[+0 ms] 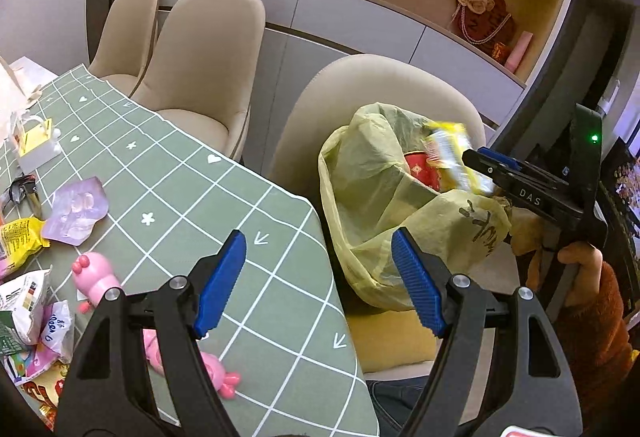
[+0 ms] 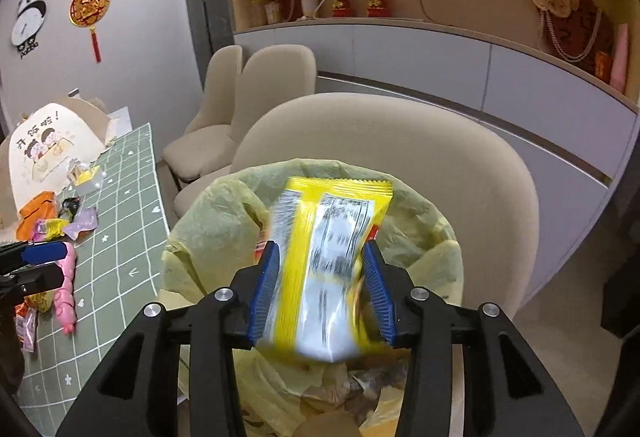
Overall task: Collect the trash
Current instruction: 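Move both tools back over the table toward the remaining wrappers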
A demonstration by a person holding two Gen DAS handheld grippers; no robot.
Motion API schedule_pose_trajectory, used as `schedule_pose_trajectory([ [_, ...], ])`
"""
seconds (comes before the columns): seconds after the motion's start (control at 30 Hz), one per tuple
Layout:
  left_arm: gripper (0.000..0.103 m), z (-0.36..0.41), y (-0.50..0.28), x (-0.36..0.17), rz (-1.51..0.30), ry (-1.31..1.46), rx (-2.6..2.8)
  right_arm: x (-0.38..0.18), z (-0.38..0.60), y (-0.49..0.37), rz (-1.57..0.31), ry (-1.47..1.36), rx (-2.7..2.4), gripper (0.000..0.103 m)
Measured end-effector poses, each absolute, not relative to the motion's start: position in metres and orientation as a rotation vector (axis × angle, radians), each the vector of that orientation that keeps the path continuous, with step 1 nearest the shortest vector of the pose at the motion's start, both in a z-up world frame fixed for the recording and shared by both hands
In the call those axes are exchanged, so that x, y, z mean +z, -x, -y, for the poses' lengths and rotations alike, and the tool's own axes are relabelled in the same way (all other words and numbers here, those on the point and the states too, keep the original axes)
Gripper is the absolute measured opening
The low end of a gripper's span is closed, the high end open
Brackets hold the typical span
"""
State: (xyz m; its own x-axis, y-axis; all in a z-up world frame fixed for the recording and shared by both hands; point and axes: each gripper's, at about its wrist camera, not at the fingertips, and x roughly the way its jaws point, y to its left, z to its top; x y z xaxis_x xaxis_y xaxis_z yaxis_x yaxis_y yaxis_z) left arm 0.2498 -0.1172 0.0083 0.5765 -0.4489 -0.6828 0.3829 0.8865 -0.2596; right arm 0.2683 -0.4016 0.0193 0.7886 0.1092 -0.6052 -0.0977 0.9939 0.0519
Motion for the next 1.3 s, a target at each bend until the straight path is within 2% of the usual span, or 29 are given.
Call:
schedule_pose_trajectory([
  [0.13,0.071,0.114,-0.246,0.008,-0.821,0.078,-0.48,0.027,0.397,-0.257,-0.629,0.004,0.086,0.047],
  [0.47,0.071,0.041,-0.209,0.02,-0.753,0.056,-0.349,0.057,0.346,-0.196,-0.537,0.024,0.12,0.047],
  [0.6,0.071,-0.005,-0.187,0.021,-0.732,0.05,-0.267,0.053,0.308,-0.174,-0.499,-0.006,0.25,0.057],
  [0.83,0.071,-0.109,-0.155,0.018,-0.722,0.077,-0.074,0.02,0.232,-0.158,-0.601,0.071,0.403,0.057],
  [1.0,0.071,-0.176,-0.138,0.01,-0.736,0.195,0.016,-0.005,0.184,-0.161,-0.692,0.071,0.488,0.057],
  [1.1,0.071,-0.188,-0.136,0.008,-0.767,0.19,0.017,-0.02,0.156,-0.16,-0.757,0.055,0.565,0.057],
  [1.3,0.071,-0.191,-0.139,-0.003,-0.815,0.242,-0.024,-0.034,0.099,-0.144,-0.762,0.174,0.576,0.057],
])
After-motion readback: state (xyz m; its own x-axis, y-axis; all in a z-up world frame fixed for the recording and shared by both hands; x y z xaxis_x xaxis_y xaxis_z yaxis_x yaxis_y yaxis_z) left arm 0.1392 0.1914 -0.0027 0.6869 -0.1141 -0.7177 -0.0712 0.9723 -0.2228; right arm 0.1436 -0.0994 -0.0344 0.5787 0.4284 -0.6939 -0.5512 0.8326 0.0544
